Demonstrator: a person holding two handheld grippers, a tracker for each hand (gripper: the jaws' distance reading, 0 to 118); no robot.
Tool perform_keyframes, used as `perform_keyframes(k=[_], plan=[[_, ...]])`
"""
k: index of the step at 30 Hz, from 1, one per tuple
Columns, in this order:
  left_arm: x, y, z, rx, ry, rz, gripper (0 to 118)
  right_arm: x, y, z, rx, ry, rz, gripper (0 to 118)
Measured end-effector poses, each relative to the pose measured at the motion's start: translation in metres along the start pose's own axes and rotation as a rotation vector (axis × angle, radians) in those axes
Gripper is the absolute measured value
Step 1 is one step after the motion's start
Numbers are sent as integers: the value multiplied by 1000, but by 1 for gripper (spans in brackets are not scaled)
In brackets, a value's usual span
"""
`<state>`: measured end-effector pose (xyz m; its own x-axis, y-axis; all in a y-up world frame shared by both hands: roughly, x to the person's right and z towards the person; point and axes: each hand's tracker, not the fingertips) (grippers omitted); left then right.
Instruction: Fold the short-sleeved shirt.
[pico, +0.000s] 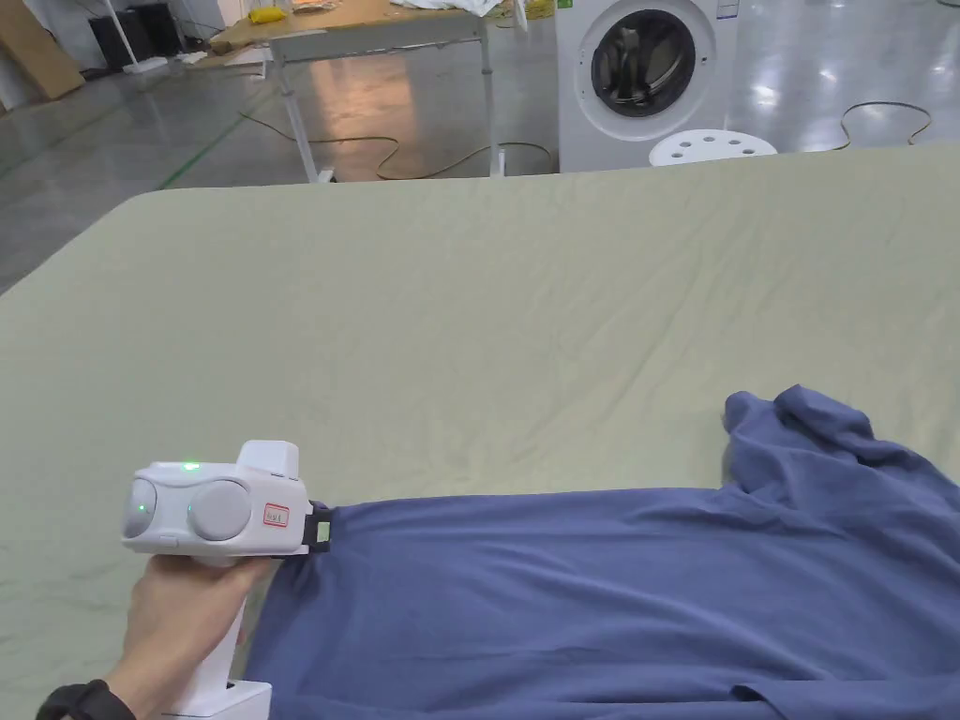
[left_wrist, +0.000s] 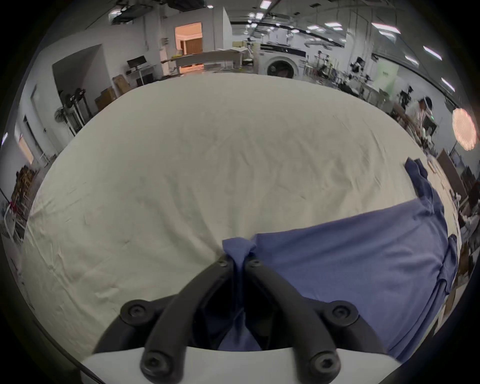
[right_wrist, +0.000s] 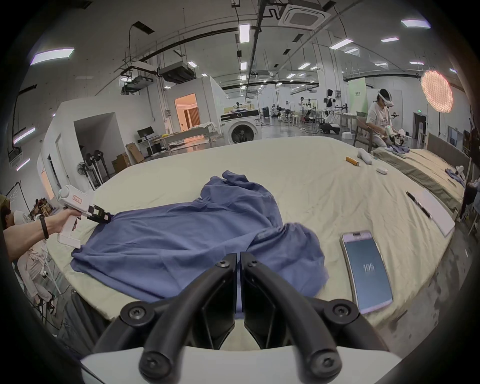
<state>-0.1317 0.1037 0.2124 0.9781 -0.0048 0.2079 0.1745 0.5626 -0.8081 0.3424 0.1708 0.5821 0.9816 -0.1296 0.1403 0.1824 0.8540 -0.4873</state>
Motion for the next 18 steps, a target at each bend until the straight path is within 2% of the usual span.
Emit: perform_keyframes(k=[2,3,5,6,8,10,12,15,18], plan=[[9,1,-9,-35,51,-91,2,4,22,-18,-1,-8,22,3],[12,2,-12,-54,60,-106,2,8,36,-30,-9,3,21,10],[13,4,-15,-75,61,-114,2,20,64,-67,-143,65,-25,60],[12,6,-15,-84,59,-113,2,28,78,-88,-212,81,-40,74],[15,4,-8,-91,55,-104,2,37,99,-127,-250,82,-50,75],[15,3,-7,-89,48,-87,2,48,122,-174,-340,17,-55,75],[16,1,-3,-86,44,-76,2,53,132,-213,-418,-22,-11,75],[16,2,0,-93,39,-57,2,60,134,-259,-541,-81,-35,61],[15,4,0,-106,34,-56,2,60,126,-285,-635,-94,-42,49]])
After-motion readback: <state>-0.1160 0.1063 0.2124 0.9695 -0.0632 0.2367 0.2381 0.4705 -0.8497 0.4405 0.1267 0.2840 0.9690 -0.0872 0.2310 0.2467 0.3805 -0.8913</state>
